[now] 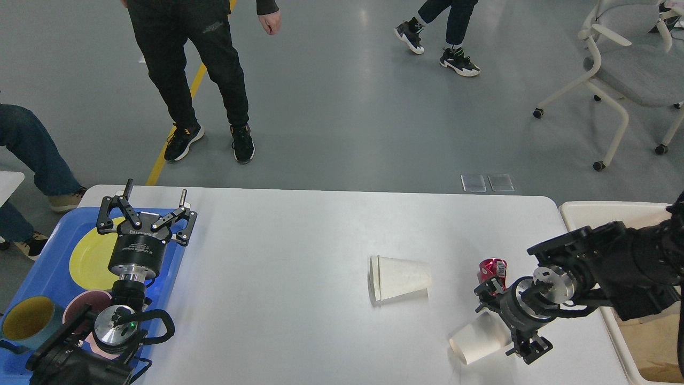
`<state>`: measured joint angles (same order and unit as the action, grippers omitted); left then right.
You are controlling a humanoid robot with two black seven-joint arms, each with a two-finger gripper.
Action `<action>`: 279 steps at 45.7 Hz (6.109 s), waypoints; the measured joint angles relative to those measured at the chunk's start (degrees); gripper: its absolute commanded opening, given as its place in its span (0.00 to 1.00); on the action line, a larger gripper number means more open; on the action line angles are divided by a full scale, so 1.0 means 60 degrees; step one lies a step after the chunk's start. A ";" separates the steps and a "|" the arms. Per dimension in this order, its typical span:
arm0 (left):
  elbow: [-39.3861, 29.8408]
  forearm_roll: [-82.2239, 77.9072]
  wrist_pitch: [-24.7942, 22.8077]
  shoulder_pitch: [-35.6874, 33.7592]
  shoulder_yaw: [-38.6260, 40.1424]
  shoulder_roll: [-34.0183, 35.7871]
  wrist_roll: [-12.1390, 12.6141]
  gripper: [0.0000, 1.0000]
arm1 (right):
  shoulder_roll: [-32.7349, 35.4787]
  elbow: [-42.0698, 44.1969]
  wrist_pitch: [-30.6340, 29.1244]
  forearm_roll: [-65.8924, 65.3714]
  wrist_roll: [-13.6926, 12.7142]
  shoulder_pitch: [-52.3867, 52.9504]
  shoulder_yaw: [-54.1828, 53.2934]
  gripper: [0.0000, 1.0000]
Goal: Tidy desktop
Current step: 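Grasp the tipped white paper cup with the right gripper, then lift the white cup into the white bin and release it, then raise the right gripper out of the bin and swing it over the table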
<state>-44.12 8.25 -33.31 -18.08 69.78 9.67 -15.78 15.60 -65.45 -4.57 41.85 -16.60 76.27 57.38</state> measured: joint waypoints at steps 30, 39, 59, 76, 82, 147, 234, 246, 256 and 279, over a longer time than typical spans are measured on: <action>0.0000 0.0001 0.0000 -0.0001 0.0000 0.0000 0.0000 0.96 | -0.0050 0.0239 0.0066 0.0139 -0.0053 -0.0588 -0.0876 0.00; 0.0000 0.0001 0.0000 -0.0002 0.0000 0.0000 0.0001 0.96 | 0.0027 -0.0123 0.0070 0.0085 -0.0033 -0.0424 -0.0904 0.00; 0.0000 0.0001 0.0000 -0.0001 0.0000 0.0000 0.0006 0.96 | 0.0051 -0.0288 0.0155 -0.0001 -0.0088 -0.0273 -0.0842 0.00; 0.0000 0.0003 0.0000 -0.0002 0.0000 0.0000 0.0006 0.96 | 0.0568 -0.3236 0.0055 -0.0209 -0.0163 0.3073 0.0306 0.00; 0.0000 0.0004 0.0000 -0.0003 0.0000 0.0000 0.0005 0.96 | 0.0457 -0.4793 -0.0649 -0.0703 -0.0464 0.5605 0.1424 0.00; 0.0000 0.0002 0.0000 0.0006 0.0000 0.0000 0.0005 0.96 | 0.3266 0.4371 -0.0268 -0.4377 -0.0397 -0.1038 0.2274 0.00; 0.0000 0.0004 0.0000 -0.0004 0.0000 0.0000 -0.0001 0.96 | 0.0964 1.1647 -0.5544 -0.4531 0.0099 -0.4123 -0.0702 1.00; 0.0000 0.0003 0.0000 -0.0008 0.0000 0.0000 -0.0004 0.96 | -0.0098 1.1482 -0.8050 -0.5643 0.0059 -0.1728 0.0108 1.00; 0.0000 0.0004 0.0000 -0.0007 0.0000 0.0000 -0.0003 0.96 | -0.0059 0.7805 -0.8404 -0.6177 0.0040 0.1460 0.0215 1.00; 0.0000 0.0004 0.0000 0.0003 0.0000 0.0000 -0.0003 0.96 | 0.0056 -0.2962 -0.5997 -0.6340 -0.0018 0.8473 0.0773 0.98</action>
<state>-44.12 8.27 -33.31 -18.06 69.79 9.67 -15.80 15.94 -83.22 -40.56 3.81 -16.70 127.11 62.02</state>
